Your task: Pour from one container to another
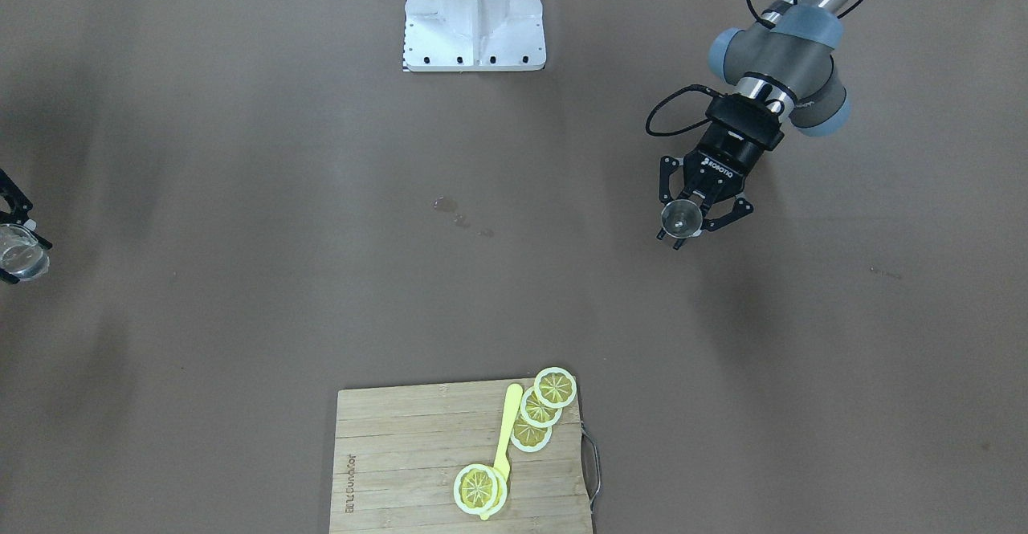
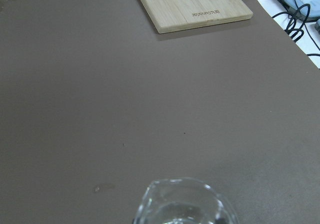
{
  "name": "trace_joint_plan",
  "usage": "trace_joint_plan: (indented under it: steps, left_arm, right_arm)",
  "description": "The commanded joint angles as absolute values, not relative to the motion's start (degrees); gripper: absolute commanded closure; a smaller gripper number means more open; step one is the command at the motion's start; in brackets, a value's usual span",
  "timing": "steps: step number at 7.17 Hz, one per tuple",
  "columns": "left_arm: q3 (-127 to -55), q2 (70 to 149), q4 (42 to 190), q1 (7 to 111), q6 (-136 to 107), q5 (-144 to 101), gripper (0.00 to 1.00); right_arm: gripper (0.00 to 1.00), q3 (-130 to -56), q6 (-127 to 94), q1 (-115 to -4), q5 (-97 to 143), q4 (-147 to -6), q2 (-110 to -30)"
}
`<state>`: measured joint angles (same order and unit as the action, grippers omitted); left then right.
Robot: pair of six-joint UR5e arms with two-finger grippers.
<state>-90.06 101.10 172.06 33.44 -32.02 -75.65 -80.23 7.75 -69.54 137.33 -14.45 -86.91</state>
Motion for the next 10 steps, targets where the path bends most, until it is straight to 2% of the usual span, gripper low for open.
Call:
trace_joint_plan:
  steps: [1, 6, 10]
  left_arm:
    - [-90.00, 99.67, 171.83, 32.17, -33.22, -66.83, 1.00]
    - [-90.97, 95.02, 171.56, 25.77, -38.04, -44.00, 1.00]
    - [-90.97, 93.69, 170.43, 24.53, -54.27, -37.98, 1.00]
  right_arm:
    - [1.00, -75.34, 3.09, -66.55, 135.45, -4.87, -86.84]
    - [1.00, -74.18, -10.25, -58.11, 125.89, 3.76, -86.84]
    - [1.00, -69.01, -16.26, -51.34, 117.26, 12.64, -85.96]
